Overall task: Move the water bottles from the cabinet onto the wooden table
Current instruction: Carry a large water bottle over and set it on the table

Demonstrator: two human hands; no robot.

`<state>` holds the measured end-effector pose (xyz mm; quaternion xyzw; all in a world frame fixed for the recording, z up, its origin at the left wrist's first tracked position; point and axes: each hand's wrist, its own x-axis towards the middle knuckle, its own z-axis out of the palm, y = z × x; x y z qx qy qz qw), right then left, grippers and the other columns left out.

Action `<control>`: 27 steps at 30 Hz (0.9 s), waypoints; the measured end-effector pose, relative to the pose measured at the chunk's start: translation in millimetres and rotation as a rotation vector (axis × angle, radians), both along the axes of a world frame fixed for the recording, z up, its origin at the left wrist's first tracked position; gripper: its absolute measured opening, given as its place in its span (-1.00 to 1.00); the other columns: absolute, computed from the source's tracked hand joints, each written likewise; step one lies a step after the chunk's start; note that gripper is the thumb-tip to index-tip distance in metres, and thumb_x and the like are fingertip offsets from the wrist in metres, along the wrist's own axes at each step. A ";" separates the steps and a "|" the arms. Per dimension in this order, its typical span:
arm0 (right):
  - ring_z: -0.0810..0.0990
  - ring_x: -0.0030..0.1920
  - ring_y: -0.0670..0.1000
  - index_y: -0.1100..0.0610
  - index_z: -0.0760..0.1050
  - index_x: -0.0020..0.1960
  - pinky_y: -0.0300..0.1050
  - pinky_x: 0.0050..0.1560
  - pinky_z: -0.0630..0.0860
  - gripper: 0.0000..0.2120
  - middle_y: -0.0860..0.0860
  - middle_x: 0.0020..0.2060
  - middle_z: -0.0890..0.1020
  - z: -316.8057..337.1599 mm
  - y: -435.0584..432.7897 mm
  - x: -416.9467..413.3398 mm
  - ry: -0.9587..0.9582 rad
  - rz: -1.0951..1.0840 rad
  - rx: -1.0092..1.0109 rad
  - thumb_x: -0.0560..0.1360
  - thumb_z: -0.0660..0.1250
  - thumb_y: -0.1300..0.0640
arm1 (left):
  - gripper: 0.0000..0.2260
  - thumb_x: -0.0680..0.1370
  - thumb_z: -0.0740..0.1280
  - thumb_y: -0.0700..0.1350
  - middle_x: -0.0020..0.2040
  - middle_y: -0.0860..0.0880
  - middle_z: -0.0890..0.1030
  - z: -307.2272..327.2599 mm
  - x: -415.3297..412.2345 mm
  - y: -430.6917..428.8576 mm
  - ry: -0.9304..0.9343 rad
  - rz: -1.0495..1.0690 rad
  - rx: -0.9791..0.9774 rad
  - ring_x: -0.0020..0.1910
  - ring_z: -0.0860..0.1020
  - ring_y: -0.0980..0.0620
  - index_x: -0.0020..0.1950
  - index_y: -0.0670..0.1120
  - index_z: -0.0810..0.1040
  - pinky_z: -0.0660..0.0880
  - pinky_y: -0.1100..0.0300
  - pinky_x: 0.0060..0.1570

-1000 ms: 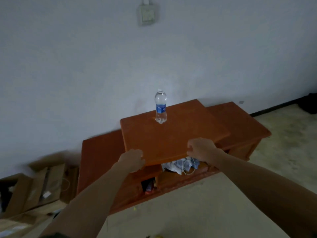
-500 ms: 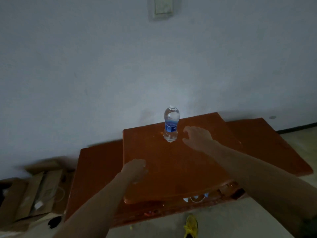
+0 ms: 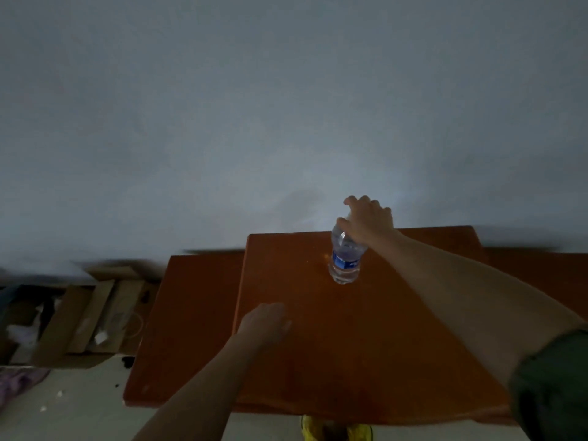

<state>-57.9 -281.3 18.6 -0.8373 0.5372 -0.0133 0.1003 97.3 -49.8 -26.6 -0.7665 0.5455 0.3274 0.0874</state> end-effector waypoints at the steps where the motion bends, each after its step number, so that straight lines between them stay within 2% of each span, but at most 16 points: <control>1: 0.52 0.03 0.11 0.05 0.40 0.30 0.03 0.00 0.45 -0.58 0.08 0.07 0.54 -7.9 -5.5 0.9 -0.006 -0.002 0.049 0.53 0.20 -0.14 | -0.74 0.62 0.19 0.01 0.15 -0.03 0.57 -5.3 1.2 -8.9 0.001 -0.001 -0.002 0.05 0.56 0.02 0.25 -0.07 0.47 0.53 0.07 0.13; 4: 0.53 -0.13 0.04 0.04 0.49 0.15 -0.12 -0.20 0.38 -0.64 0.01 -0.05 0.59 -27.4 -12.5 -10.0 -0.109 -0.044 0.063 0.50 0.19 -0.18 | -0.76 0.62 0.18 0.01 0.12 -0.01 0.56 -20.1 3.0 -37.8 0.024 0.008 -0.007 0.02 0.54 0.04 0.21 -0.06 0.48 0.51 0.12 0.07; 8: 0.53 -0.16 -0.03 0.02 0.50 0.06 -0.18 -0.25 0.35 -0.70 -0.04 -0.06 0.59 -40.1 -15.8 -43.9 -0.260 -0.139 -0.015 0.52 0.17 -0.16 | -0.84 0.62 0.19 -0.01 -0.09 0.02 0.58 -50.0 2.1 -84.6 0.095 0.033 -0.013 -0.14 0.57 0.08 0.00 -0.06 0.50 0.57 0.15 -0.01; 10: 0.54 -0.19 -0.06 0.00 0.49 0.02 -0.21 -0.30 0.38 -0.76 -0.07 -0.10 0.60 -43.4 -14.8 -63.7 -0.346 -0.203 0.010 0.50 0.20 -0.13 | -0.82 0.61 0.22 -0.02 -0.12 0.01 0.60 -62.9 0.3 -104.2 0.145 0.091 -0.046 -0.16 0.59 0.07 0.01 -0.09 0.54 0.59 0.09 0.00; 13: 0.58 -0.23 -0.11 -0.02 0.49 -0.01 -0.13 -0.26 0.55 -0.79 -0.14 -0.20 0.59 -56.5 -19.7 -94.9 -0.455 -0.333 0.057 0.47 0.25 -0.12 | -0.79 0.61 0.23 -0.01 -0.08 -0.04 0.60 -88.6 -11.0 -146.9 0.245 0.215 -0.098 -0.13 0.59 0.01 0.06 -0.13 0.54 0.58 0.07 -0.02; 16: 0.59 -0.24 -0.14 0.03 0.53 0.01 -0.13 -0.28 0.57 -0.76 -0.11 -0.20 0.61 -74.7 -16.9 -127.4 -0.551 -0.426 0.038 0.49 0.31 -0.11 | -0.72 0.63 0.20 0.03 0.04 -0.10 0.59 -111.3 -33.8 -188.2 0.372 0.331 -0.148 -0.08 0.55 -0.02 0.15 -0.15 0.50 0.50 0.10 -0.07; 20: 0.61 -0.27 -0.16 0.04 0.56 -0.01 -0.23 -0.35 0.50 -0.67 -0.13 -0.23 0.63 -98.7 -9.2 -157.9 -0.683 -0.517 -0.004 0.44 0.28 -0.19 | -0.51 0.61 0.15 0.17 0.33 -0.12 0.47 -146.4 -63.4 -226.3 0.503 0.466 -0.151 0.25 0.48 -0.11 0.42 -0.11 0.36 0.41 0.00 0.20; 22: 0.61 -0.29 -0.18 0.06 0.56 -0.02 -0.27 -0.38 0.49 -0.69 -0.16 -0.26 0.62 -108.8 -3.3 -167.0 -0.732 -0.568 -0.025 0.44 0.28 -0.16 | -0.49 0.57 0.11 0.24 0.33 -0.12 0.47 -163.7 -75.6 -233.7 0.532 0.494 -0.162 0.23 0.49 -0.13 0.41 -0.02 0.36 0.44 -0.07 0.23; 24: 0.60 -0.29 -0.21 0.08 0.56 -0.03 -0.28 -0.38 0.49 -0.81 -0.17 -0.27 0.61 -121.0 4.1 -175.4 -0.776 -0.620 -0.035 0.48 0.34 -0.03 | -0.46 0.49 0.07 0.34 0.29 -0.11 0.49 -183.2 -86.3 -235.1 0.523 0.487 -0.189 0.17 0.52 -0.14 0.35 0.09 0.35 0.52 -0.14 0.14; 27: 0.60 -0.31 -0.18 0.13 0.56 -0.05 -0.26 -0.37 0.52 -0.89 -0.12 -0.28 0.62 -132.4 14.3 -180.5 -0.822 -0.664 -0.038 0.51 0.38 0.09 | -0.47 0.47 0.03 0.37 0.20 -0.10 0.52 -191.4 -93.2 -232.2 0.461 0.455 -0.270 0.10 0.55 -0.11 0.31 0.11 0.35 0.57 -0.12 0.06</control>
